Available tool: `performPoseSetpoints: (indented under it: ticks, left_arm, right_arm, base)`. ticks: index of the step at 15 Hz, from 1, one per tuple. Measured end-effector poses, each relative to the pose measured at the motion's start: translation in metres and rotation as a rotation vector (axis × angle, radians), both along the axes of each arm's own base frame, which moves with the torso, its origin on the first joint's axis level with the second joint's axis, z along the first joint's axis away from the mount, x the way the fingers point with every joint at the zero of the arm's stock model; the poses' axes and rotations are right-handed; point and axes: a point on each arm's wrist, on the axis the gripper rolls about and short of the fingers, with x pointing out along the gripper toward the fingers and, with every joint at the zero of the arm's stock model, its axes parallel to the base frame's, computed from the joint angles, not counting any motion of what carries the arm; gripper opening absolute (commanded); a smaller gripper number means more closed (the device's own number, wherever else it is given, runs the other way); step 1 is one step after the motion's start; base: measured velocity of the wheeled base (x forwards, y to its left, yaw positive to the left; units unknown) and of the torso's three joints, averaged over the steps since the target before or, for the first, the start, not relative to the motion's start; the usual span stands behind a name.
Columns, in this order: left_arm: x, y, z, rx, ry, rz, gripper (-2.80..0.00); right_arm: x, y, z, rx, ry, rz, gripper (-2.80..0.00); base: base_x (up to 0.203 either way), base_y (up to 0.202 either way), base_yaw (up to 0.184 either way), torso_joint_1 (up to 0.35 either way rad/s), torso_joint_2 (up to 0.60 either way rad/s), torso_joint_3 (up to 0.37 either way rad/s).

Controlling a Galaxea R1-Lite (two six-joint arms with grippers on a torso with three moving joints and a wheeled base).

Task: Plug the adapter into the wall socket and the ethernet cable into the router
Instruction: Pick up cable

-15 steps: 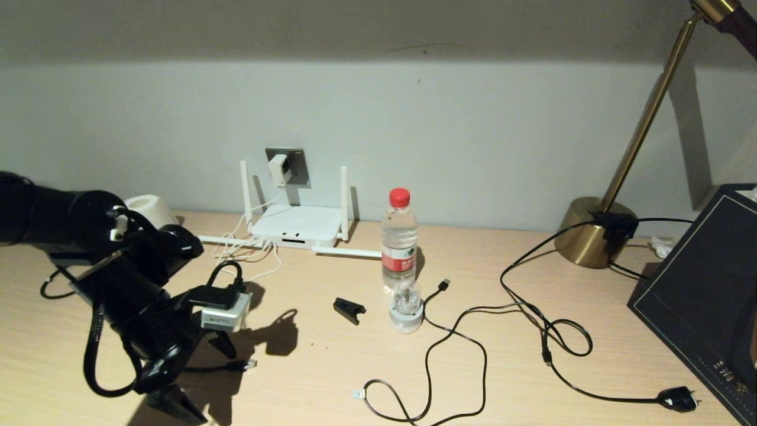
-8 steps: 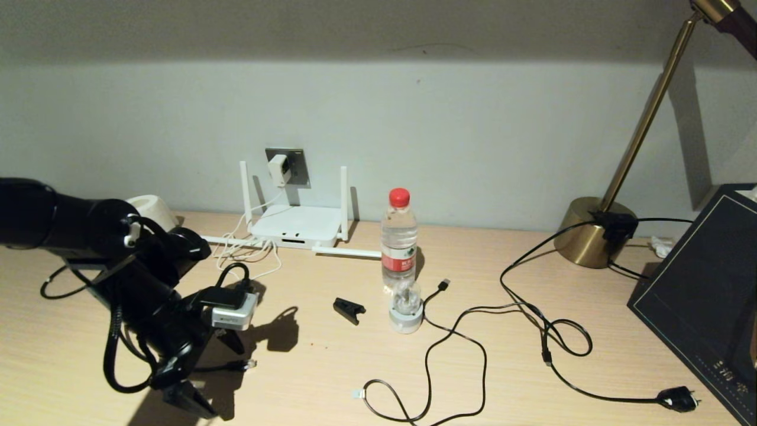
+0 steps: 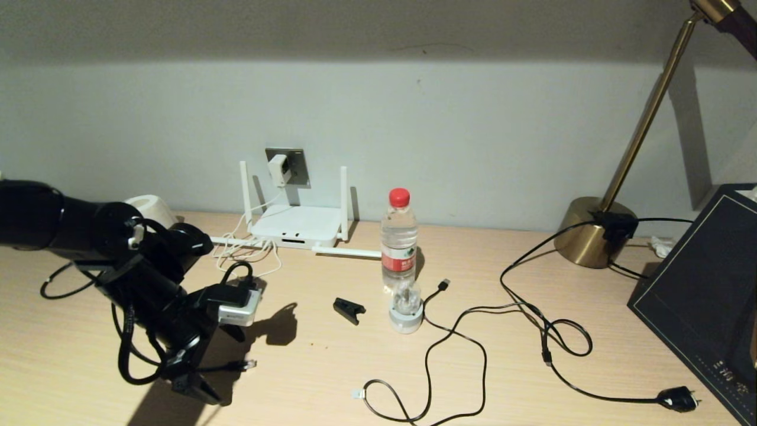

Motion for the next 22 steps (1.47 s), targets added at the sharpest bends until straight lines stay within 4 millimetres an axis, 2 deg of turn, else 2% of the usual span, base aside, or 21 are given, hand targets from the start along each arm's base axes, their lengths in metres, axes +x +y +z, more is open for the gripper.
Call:
performPoseSetpoints:
  ticks: [5, 7, 22]
  left_arm:
    - [0.007, 0.0, -0.015, -0.008, -0.115, 0.006, 0.0]
    - [0.004, 0.0, -0.018, -0.008, -0.111, 0.009, 0.0]
    - [-0.001, 0.012, -0.017, 0.017, -0.097, 0.045, 0.0]
  right_arm:
    - [0.0, 0.0, 0.0, 0.0, 0.0, 0.0, -2.8]
    - [0.0, 0.0, 0.0, 0.0, 0.0, 0.0, -2.8]
    - [0.0, 0.0, 0.0, 0.0, 0.0, 0.0, -2.8]
  base:
    - [0.0, 0.0, 0.0, 0.0, 0.0, 0.0]
    - [0.0, 0.0, 0.0, 0.0, 0.0, 0.0]
    - [0.0, 0.0, 0.0, 0.0, 0.0, 0.0]
